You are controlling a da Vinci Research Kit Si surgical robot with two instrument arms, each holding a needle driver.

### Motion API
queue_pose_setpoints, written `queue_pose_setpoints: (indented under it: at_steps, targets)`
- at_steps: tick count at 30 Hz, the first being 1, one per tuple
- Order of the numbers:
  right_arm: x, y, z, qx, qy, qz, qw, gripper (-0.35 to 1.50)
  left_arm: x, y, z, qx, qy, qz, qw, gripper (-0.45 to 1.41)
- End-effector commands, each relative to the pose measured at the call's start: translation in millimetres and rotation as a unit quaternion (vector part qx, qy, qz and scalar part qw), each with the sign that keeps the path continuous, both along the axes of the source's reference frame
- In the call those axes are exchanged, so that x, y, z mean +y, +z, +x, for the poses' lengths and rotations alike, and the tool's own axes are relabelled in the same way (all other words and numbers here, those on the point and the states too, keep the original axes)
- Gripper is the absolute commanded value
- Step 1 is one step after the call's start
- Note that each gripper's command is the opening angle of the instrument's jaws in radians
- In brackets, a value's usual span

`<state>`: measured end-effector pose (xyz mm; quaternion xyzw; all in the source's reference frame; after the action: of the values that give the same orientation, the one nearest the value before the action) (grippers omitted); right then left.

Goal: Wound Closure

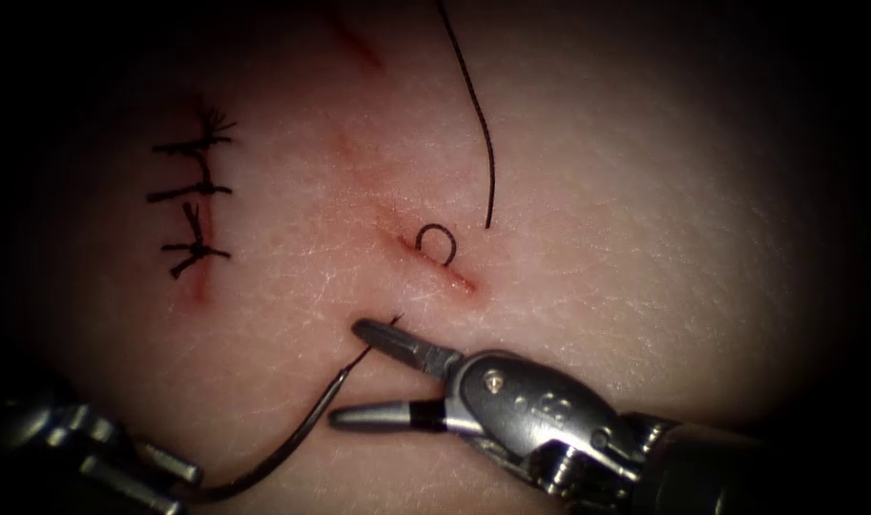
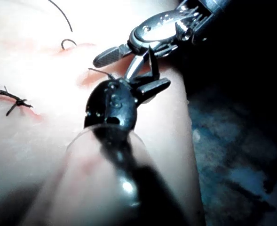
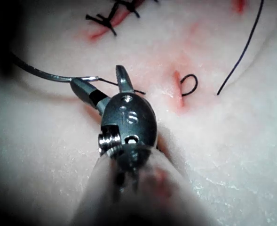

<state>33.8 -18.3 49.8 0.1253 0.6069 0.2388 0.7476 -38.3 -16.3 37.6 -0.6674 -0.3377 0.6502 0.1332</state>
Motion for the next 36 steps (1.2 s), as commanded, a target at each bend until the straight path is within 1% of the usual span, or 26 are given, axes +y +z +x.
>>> queue_pose_setpoints:
  at_steps: [1, 4, 5, 9, 11, 15, 19, 23, 24, 28, 30, 31, 32, 36]
  targets:
    - [0.2, 0.4, 0.5, -0.005, -0.004, -0.009, 1.000, 1.26, 0.1, 0.0, -0.7, -0.001, -0.001, -0.001, 1.000, -0.45]
    - [0.3, 0.8, 0.6, -0.025, -0.024, -0.026, 0.999, 1.26, 0.2, -1.4, -0.8, -0.005, -0.006, -0.010, 1.000, -0.45]
    - [0.3, 0.8, 0.6, -0.025, -0.024, -0.026, 0.999, 1.26, 0.2, -1.4, -0.8, -0.005, -0.006, -0.010, 1.000, -0.45]
    - [0.4, 1.9, 0.9, -0.058, -0.049, -0.049, 0.996, 1.26, 0.4, -2.8, -0.9, -0.008, -0.009, -0.018, 1.000, -0.45]
    - [0.5, 2.2, 1.0, -0.064, -0.050, -0.053, 0.995, 1.25, 0.3, -3.0, -0.9, -0.008, -0.010, -0.020, 1.000, -0.45]
    - [0.3, 4.2, 1.6, -0.109, -0.074, -0.072, 0.989, 1.25, 0.3, -4.0, -0.8, -0.012, -0.013, -0.029, 0.999, -0.45]
    - [0.4, 5.5, 1.6, -0.141, -0.062, -0.079, 0.985, 1.21, -0.1, -4.9, -0.5, -0.016, -0.018, -0.037, 0.999, -0.45]
    - [0.9, 6.1, 0.9, -0.186, -0.040, -0.089, 0.978, 1.18, -0.3, -6.4, 0.1, -0.025, -0.026, -0.053, 0.998, -0.45]
    - [0.9, 6.1, 0.9, -0.186, -0.040, -0.089, 0.978, 1.18, -0.3, -6.4, 0.1, -0.025, -0.026, -0.053, 0.998, -0.45]
    - [1.0, 6.1, 0.1, -0.198, -0.031, -0.086, 0.976, 0.96, 0.0, -7.7, 0.8, -0.033, -0.044, -0.064, 0.996, -0.45]
    - [0.9, 6.1, -0.1, -0.200, -0.029, -0.084, 0.976, 0.96, 0.4, -8.2, 1.1, -0.036, -0.054, -0.070, 0.995, -0.45]
    - [0.8, 6.0, -0.1, -0.200, -0.029, -0.083, 0.976, 0.99, 0.7, -8.4, 1.2, -0.037, -0.059, -0.070, 0.995, -0.45]
    - [0.6, 5.9, -0.2, -0.202, -0.027, -0.082, 0.976, 1.08, 1.1, -8.7, 1.5, -0.037, -0.066, -0.075, 0.994, -0.45]
    - [0.5, 5.9, -0.2, -0.201, -0.029, -0.082, 0.976, 1.08, 1.3, -8.9, 1.7, -0.036, -0.071, -0.075, 0.994, -0.45]
